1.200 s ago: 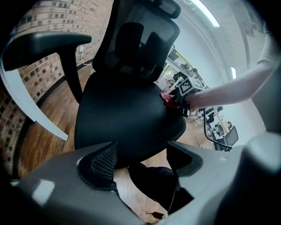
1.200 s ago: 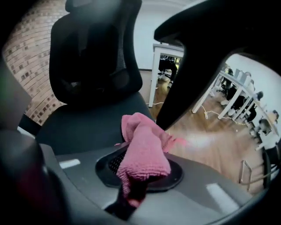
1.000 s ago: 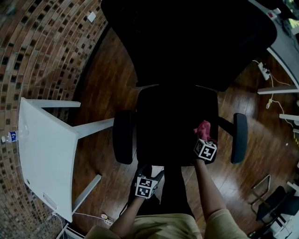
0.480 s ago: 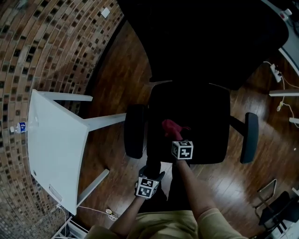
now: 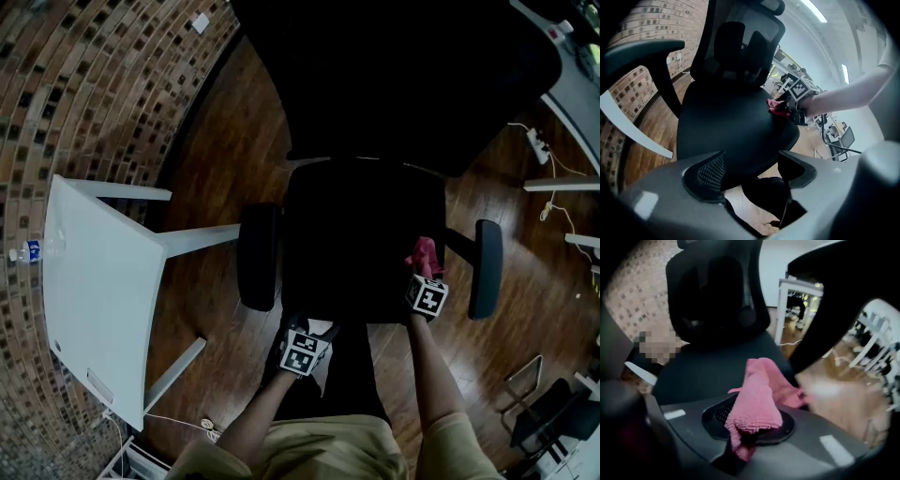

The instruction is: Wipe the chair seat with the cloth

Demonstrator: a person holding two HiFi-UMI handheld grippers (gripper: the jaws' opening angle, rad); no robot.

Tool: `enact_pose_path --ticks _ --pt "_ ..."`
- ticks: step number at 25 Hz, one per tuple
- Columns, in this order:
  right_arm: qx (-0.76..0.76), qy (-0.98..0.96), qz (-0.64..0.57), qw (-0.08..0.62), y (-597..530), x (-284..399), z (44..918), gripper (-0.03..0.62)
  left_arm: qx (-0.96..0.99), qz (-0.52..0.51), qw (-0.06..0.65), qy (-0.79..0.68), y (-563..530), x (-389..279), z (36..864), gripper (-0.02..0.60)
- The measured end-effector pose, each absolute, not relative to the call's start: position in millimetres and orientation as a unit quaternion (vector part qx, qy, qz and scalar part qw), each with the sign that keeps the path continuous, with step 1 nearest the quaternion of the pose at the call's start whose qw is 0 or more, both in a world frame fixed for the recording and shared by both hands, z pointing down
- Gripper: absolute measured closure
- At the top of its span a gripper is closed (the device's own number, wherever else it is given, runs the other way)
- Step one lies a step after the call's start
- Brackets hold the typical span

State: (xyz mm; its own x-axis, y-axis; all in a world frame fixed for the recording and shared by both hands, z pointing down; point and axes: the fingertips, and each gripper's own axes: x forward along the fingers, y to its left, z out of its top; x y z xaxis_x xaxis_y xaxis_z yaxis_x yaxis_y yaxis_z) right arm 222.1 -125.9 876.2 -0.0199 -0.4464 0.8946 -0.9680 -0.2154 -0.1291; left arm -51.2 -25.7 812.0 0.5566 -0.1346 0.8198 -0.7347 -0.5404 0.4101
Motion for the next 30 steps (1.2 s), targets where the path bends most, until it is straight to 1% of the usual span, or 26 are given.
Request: enact_pose_path --ticks 2,4,6,8,9,11,12,14,16,18,20,21,23,24,25,27,30 --pt "0.55 -0.635 0.492 0.231 -139 132 874 0.533 0.782 0.386 0.398 -0.285 -17 -66 811 0.239" --pt "0.44 -0.714 0.514 0.181 -146 20 862 0.533 0.768 0.394 0.408 -0.298 -4 -89 811 0.239" --pt "0.364 -0.753 0.524 0.161 -142 -71 856 0.533 0.75 0.405 0.419 -0.312 10 -115 810 0.239" --pt "0.338 -0.757 0.536 0.157 -134 -125 859 0.533 0.735 0.414 0.428 -0.324 23 -138 810 0.239" --pt "0.34 -0.755 0.539 0.156 -131 -137 862 0.533 0.729 0.418 0.43 -0.329 28 -147 810 0.239" --pt "0.367 -0.744 0.535 0.16 -129 -128 871 0.533 0.722 0.422 0.433 -0.336 34 -160 810 0.239" --pt "0.395 -0.731 0.529 0.172 -127 -106 878 0.533 0.722 0.422 0.433 -0.338 34 -162 809 0.239" --pt "0.479 -0.679 0.516 0.208 -117 -26 893 0.533 0.724 0.417 0.432 -0.339 30 -159 808 0.239" --pt "0.567 -0.613 0.494 0.244 -100 80 900 0.534 0.733 0.411 0.429 -0.333 23 -149 807 0.239" --pt "0.627 -0.562 0.451 0.296 -80 180 890 0.534 0.747 0.408 0.421 -0.315 18 -130 805 0.239" --pt "0.656 -0.531 0.415 0.34 -66 246 876 0.534 0.763 0.404 0.409 -0.295 10 -110 804 0.239" --pt "0.661 -0.522 0.406 0.353 -62 262 871 0.534 0.77 0.401 0.404 -0.288 6 -103 803 0.239" --pt "0.656 -0.52 0.4 0.373 -62 264 870 0.534 0.778 0.393 0.399 -0.285 -1 -94 802 0.239" --pt "0.643 -0.532 0.404 0.375 -64 250 871 0.533 0.778 0.391 0.399 -0.287 -4 -92 801 0.239" --pt "0.621 -0.557 0.416 0.361 -70 226 872 0.533 0.778 0.389 0.398 -0.29 -6 -91 800 0.239" --pt "0.551 -0.635 0.452 0.297 -82 147 870 0.532 0.779 0.392 0.395 -0.29 -7 -94 794 0.239" --pt "0.433 -0.726 0.495 0.2 -93 3 856 0.531 0.785 0.401 0.377 -0.285 -5 -112 782 0.241"
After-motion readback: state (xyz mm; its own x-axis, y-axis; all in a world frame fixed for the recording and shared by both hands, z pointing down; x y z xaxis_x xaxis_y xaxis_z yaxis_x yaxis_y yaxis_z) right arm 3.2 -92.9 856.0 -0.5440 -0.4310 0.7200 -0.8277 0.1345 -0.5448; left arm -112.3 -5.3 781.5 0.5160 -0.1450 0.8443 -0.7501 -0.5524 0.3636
